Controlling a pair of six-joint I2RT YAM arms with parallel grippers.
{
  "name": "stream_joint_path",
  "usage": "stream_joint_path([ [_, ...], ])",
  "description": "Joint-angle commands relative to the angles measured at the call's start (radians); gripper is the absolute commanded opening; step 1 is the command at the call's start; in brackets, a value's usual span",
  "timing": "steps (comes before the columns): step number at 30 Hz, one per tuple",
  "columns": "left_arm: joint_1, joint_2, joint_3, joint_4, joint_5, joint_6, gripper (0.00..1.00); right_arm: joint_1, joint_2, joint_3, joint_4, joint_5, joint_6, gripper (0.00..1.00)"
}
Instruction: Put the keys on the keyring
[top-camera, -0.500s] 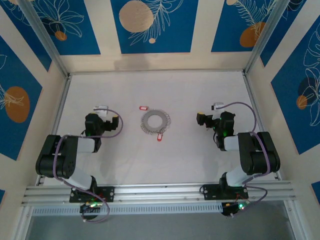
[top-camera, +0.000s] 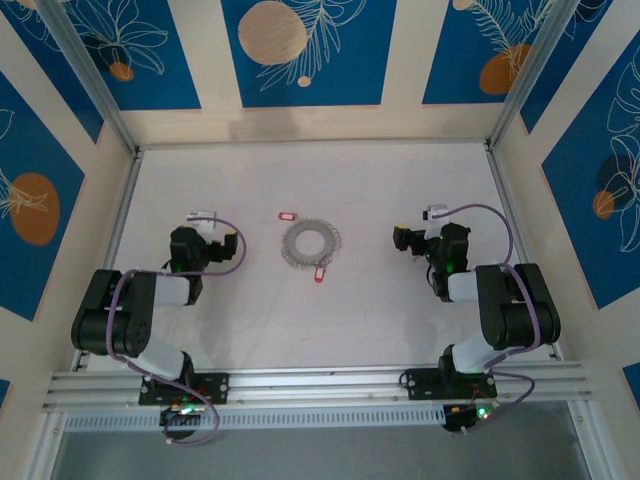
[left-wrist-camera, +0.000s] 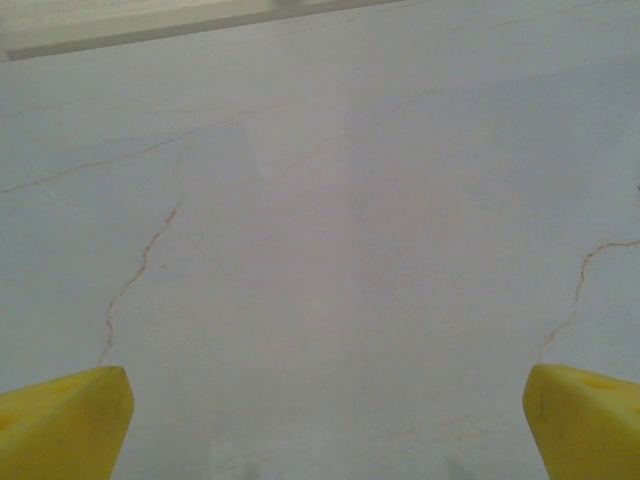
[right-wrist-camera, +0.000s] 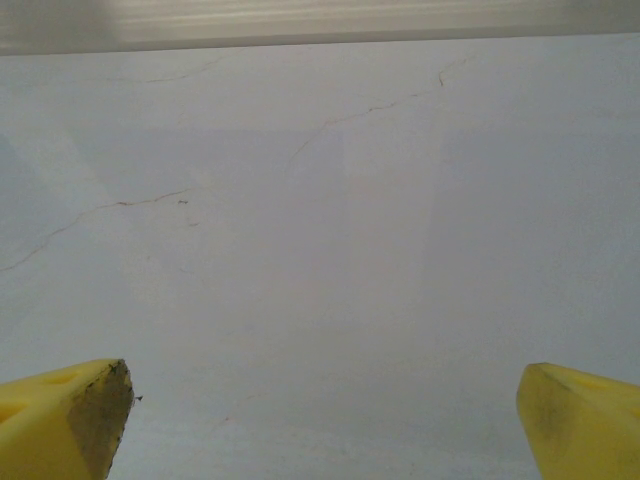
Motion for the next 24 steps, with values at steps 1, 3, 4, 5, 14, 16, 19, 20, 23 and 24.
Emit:
stream_joint_path([
  [1, 0.014, 0.0, 0.011, 0.015, 0.024, -0.007, 1.0, -0.005, -0.008, 0.024, -0.012, 0.013, 0.029, 0.99],
  [3, 0.014, 0.001, 0.011, 0.014, 0.026, -0.008, 1.0, -0.014, -0.008, 0.025, -0.015, 0.032, 0.05, 0.99],
  [4, 0.014, 0.0, 0.011, 0.015, 0.027, -0.008, 1.0, -0.016, -0.009, 0.024, -0.012, 0.032, 0.052, 0.99],
  [5, 0.014, 0.0, 0.011, 0.016, 0.027, -0.008, 1.0, -0.016, -0.008, 0.024, -0.011, 0.032, 0.052, 0.99],
  [14, 0.016, -0.001, 0.008, 0.02, 0.022, -0.008, 1.0, -0.046, -0.029, -0.022, 0.052, 0.01, 0.089, 0.99],
  [16, 0.009, -0.01, 0.008, 0.016, -0.012, -0.01, 1.0, -0.062, -0.102, -0.084, 0.105, -0.04, 0.088, 0.99],
  [19, -0.022, -0.123, 0.071, -0.183, -0.08, 0.004, 1.0, -0.063, -0.317, -0.106, -0.02, -0.054, 0.084, 0.99],
  [20, -0.033, -0.16, 0.088, -0.236, -0.09, 0.013, 1.0, -0.062, -0.382, -0.086, -0.107, -0.072, 0.081, 0.99],
  [23, -0.049, -0.295, 0.125, -0.384, -0.092, -0.08, 1.0, -0.047, -0.557, 0.008, -0.369, -0.123, 0.061, 0.99],
  [24, -0.05, -0.343, 0.141, -0.439, -0.063, -0.126, 1.0, -0.045, -0.603, 0.031, -0.431, -0.13, 0.069, 0.99],
])
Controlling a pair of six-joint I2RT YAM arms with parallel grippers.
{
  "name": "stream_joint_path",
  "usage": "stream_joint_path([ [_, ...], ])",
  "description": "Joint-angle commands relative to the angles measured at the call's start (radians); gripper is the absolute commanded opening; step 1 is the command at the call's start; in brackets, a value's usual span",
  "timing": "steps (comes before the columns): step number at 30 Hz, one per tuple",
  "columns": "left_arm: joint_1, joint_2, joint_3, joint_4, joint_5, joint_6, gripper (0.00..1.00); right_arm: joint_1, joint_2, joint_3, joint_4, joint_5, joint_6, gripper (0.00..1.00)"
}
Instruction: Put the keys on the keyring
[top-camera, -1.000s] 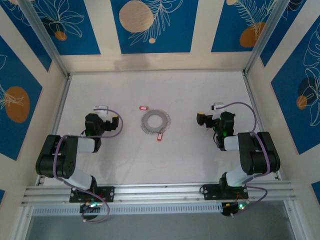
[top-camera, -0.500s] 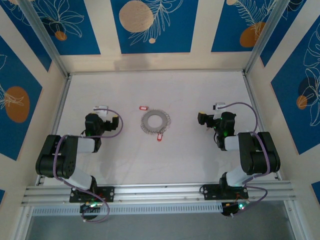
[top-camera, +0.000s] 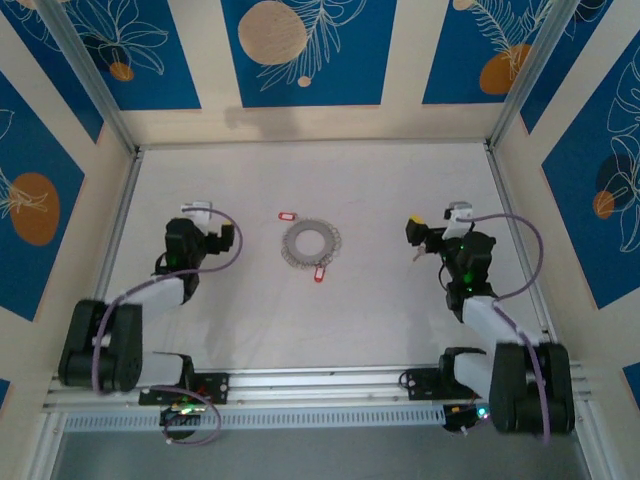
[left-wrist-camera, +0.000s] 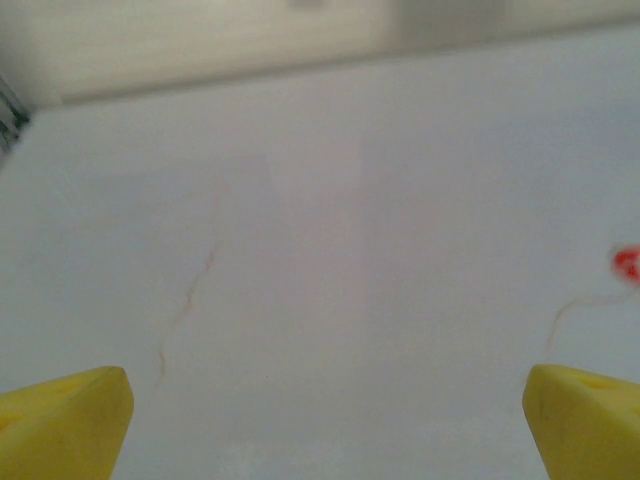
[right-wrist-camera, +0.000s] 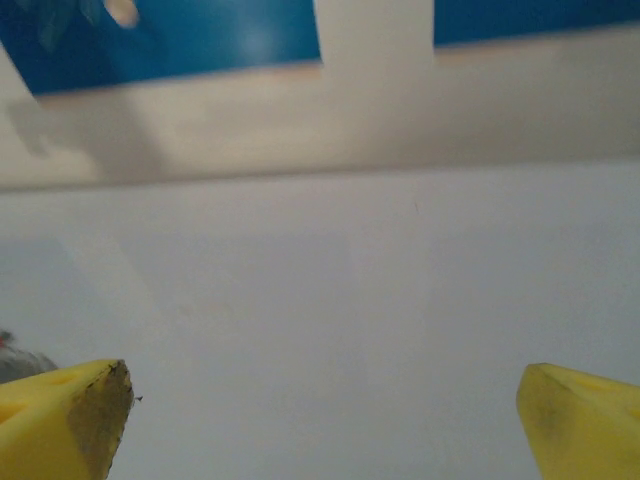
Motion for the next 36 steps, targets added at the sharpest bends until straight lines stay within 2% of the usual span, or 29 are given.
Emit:
stream_joint_path([
  [1, -0.016, -0.147, 0.077, -0.212, 0.039, -0.126, 1.0, 0.01, -0.146, 0.089, -0.264, -0.047, 0.023, 0.99],
  [2, -0.018, -0.184, 0.099, -0.26, 0.076, -0.157, 1.0, 0.01, -0.178, 0.095, -0.299, 0.001, 0.072, 0.99],
  [4, -0.017, -0.267, 0.187, -0.424, 0.105, -0.276, 1.0, 0.004, -0.264, 0.104, -0.418, 0.183, 0.266, 0.99],
  [5, -0.018, -0.295, 0.235, -0.494, 0.11, -0.318, 1.0, -0.008, -0.299, 0.103, -0.47, 0.208, 0.318, 0.99],
  [7, -0.016, -0.334, 0.352, -0.662, 0.104, -0.42, 1.0, -0.048, -0.351, 0.077, -0.529, 0.164, 0.365, 0.99],
  [8, -0.016, -0.333, 0.407, -0.747, 0.083, -0.484, 1.0, -0.062, -0.351, 0.087, -0.593, 0.191, 0.426, 0.99],
  [9, -0.016, -0.32, 0.466, -0.849, 0.067, -0.55, 1.0, -0.08, -0.326, 0.118, -0.685, 0.19, 0.485, 0.99],
  [10, -0.018, -0.3, 0.509, -0.907, 0.072, -0.555, 1.0, -0.089, -0.287, 0.152, -0.753, 0.153, 0.493, 0.99],
  [12, -0.021, -0.267, 0.519, -0.895, 0.107, -0.504, 1.0, -0.085, -0.203, 0.203, -0.853, 0.106, 0.514, 0.99],
  [14, -0.019, -0.233, 0.505, -0.856, 0.167, -0.509, 1.0, -0.074, -0.115, 0.243, -0.907, 0.024, 0.512, 0.99],
  [16, -0.021, -0.176, 0.53, -0.845, 0.305, -0.497, 1.0, -0.047, -0.018, 0.303, -0.979, -0.031, 0.482, 0.99],
  [17, -0.025, -0.142, 0.552, -0.863, 0.343, -0.5, 1.0, -0.03, 0.02, 0.332, -1.015, -0.054, 0.462, 0.96],
  [18, -0.033, -0.095, 0.583, -0.899, 0.372, -0.497, 1.0, -0.004, 0.061, 0.362, -1.044, -0.092, 0.433, 0.79],
  [19, -0.046, -0.049, 0.623, -0.949, 0.376, -0.483, 1.0, 0.028, 0.096, 0.387, -1.072, -0.116, 0.413, 0.69],
  [21, -0.092, 0.019, 0.675, -1.022, 0.341, -0.448, 1.0, 0.12, 0.152, 0.417, -1.084, -0.119, 0.399, 0.59],
  [25, -0.194, 0.08, 0.669, -0.99, 0.343, -0.402, 1.0, 0.332, 0.292, 0.496, -1.056, -0.109, 0.419, 0.57],
  [28, -0.216, 0.13, 0.655, -0.989, 0.376, -0.402, 1.0, 0.44, 0.397, 0.545, -1.0, -0.1, 0.416, 0.54],
  [30, -0.217, 0.153, 0.647, -0.994, 0.4, -0.415, 1.0, 0.455, 0.463, 0.581, -0.977, -0.111, 0.391, 0.49],
  [31, -0.216, 0.16, 0.645, -0.996, 0.405, -0.419, 1.0, 0.453, 0.499, 0.61, -0.983, -0.117, 0.383, 0.42],
  [36, -0.216, 0.165, 0.639, -0.992, 0.394, -0.447, 1.0, 0.442, 0.661, 0.744, -1.04, -0.219, 0.345, 0.41],
])
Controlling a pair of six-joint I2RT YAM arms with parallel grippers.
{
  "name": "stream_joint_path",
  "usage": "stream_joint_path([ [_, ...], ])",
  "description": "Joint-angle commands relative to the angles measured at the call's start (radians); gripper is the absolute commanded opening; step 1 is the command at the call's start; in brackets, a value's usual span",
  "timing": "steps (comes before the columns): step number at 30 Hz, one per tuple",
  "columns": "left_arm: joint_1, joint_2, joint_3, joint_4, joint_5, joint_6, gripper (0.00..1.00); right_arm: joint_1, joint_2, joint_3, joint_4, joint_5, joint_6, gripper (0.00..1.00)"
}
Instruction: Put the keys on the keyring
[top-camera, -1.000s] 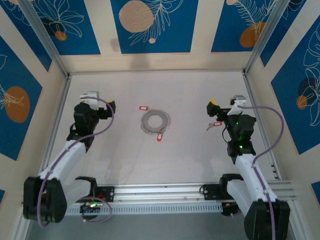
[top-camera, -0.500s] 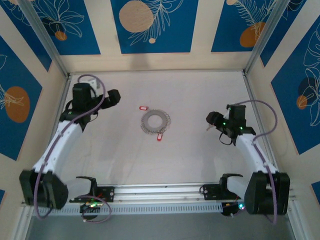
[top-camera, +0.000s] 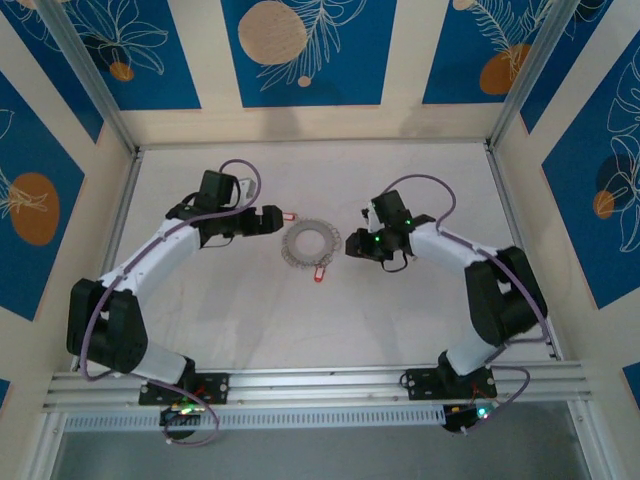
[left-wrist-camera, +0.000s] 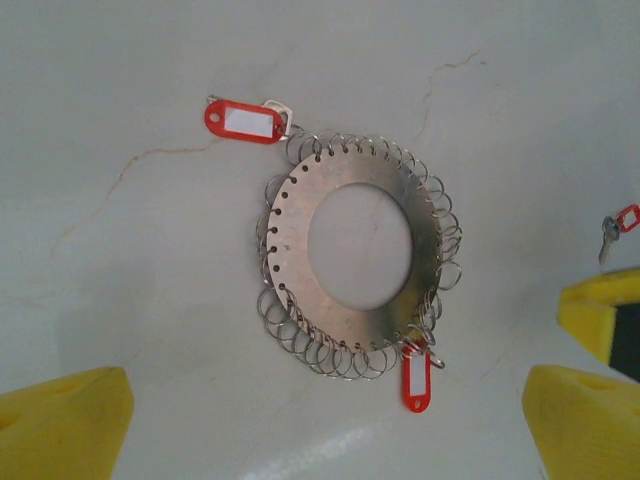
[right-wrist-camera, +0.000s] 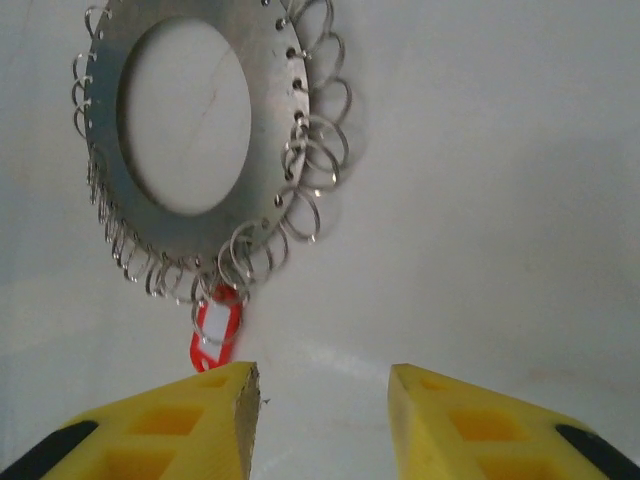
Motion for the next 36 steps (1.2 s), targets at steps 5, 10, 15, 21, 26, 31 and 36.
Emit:
stream_joint_path([
  [5, 0.005, -0.017, -0.002, -0.021, -0.008, -0.006, 1.0, 0.01, 0.133, 0.089, 0.048, -0.157, -0.021, 0.44],
  [10, 0.011, -0.037, 0.0, -0.035, -0.063, -0.033, 1.0, 0.101, 0.176, 0.122, 0.03, -0.066, 0.046, 0.45],
  [15, 0.017, -0.086, -0.026, -0.021, -0.118, -0.038, 1.0, 0.157, 0.141, 0.036, 0.142, -0.115, 0.146, 0.47],
  [21, 0.02, -0.07, -0.006, -0.066, -0.172, -0.03, 1.0, 0.197, 0.133, -0.051, 0.281, -0.123, 0.211, 0.52],
  [26, 0.022, -0.07, -0.003, -0.074, -0.176, -0.029, 1.0, 0.236, 0.147, -0.056, 0.315, -0.13, 0.223, 0.55],
  [31, 0.022, -0.074, -0.001, -0.083, -0.201, -0.018, 1.0, 0.264, 0.131, -0.071, 0.359, -0.169, 0.239, 0.55],
  [36, 0.024, -0.082, 0.001, -0.086, -0.231, -0.005, 1.0, 0.279, 0.15, -0.087, 0.429, -0.251, 0.242, 0.59],
])
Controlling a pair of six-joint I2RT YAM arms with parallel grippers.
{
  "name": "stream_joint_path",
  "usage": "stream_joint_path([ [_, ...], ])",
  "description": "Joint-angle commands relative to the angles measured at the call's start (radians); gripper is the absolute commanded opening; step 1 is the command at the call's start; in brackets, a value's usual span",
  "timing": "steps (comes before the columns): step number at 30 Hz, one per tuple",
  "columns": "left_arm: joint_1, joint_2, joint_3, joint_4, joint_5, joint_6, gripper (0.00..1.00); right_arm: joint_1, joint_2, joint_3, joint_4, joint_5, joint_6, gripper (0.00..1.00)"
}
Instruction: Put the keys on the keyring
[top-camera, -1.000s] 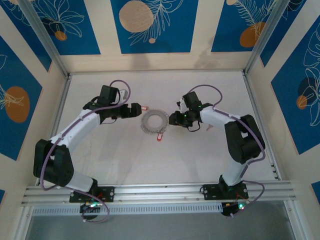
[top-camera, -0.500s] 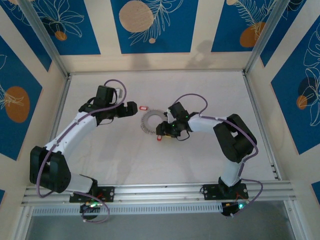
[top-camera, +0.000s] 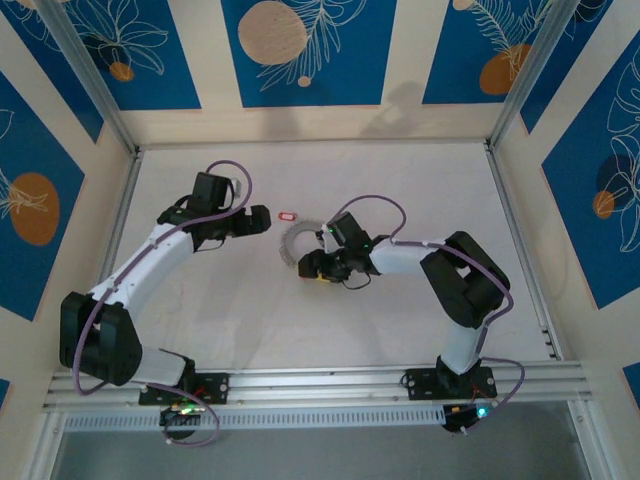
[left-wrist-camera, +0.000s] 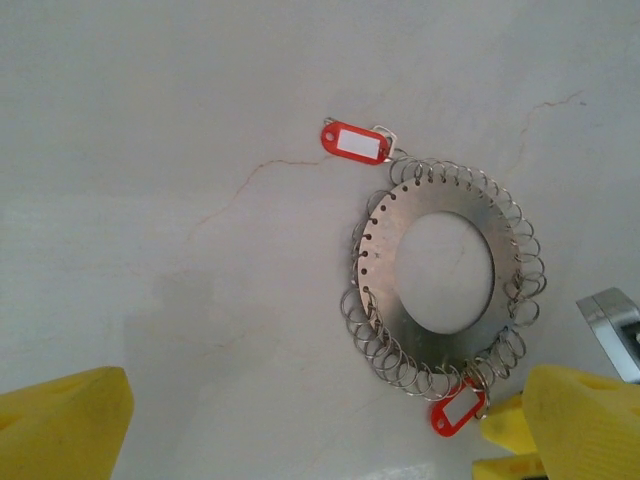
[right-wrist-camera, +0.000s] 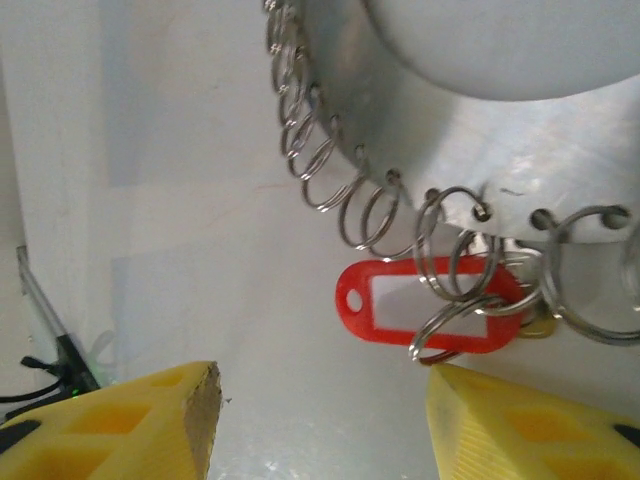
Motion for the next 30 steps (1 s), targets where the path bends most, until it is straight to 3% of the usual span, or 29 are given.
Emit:
stream_joint_path([
  [1, 0.01, -0.013, 0.017, -0.027, -0.032, 0.022, 1.0, 0.009, -0.01, -0.023, 0.074, -0.093, 0.015, 0.59],
  [6, 0.01, -0.019, 0.011, -0.026, -0.05, 0.028, 1.0, -0.019, -0.097, -0.038, 0.027, -0.048, -0.037, 0.61],
  [13, 0.01, -0.048, -0.032, 0.045, 0.031, 0.045, 1.0, -0.139, -0.162, -0.004, -0.126, 0.072, -0.142, 0.62],
  [18, 0.009, -0.035, -0.025, 0.036, 0.037, 0.045, 1.0, -0.185, -0.064, 0.102, -0.143, 0.073, -0.18, 0.62],
  [30, 0.009, -0.024, -0.016, 0.024, 0.034, 0.049, 1.0, -0.132, 0.197, 0.365, -0.202, 0.086, -0.206, 0.62],
])
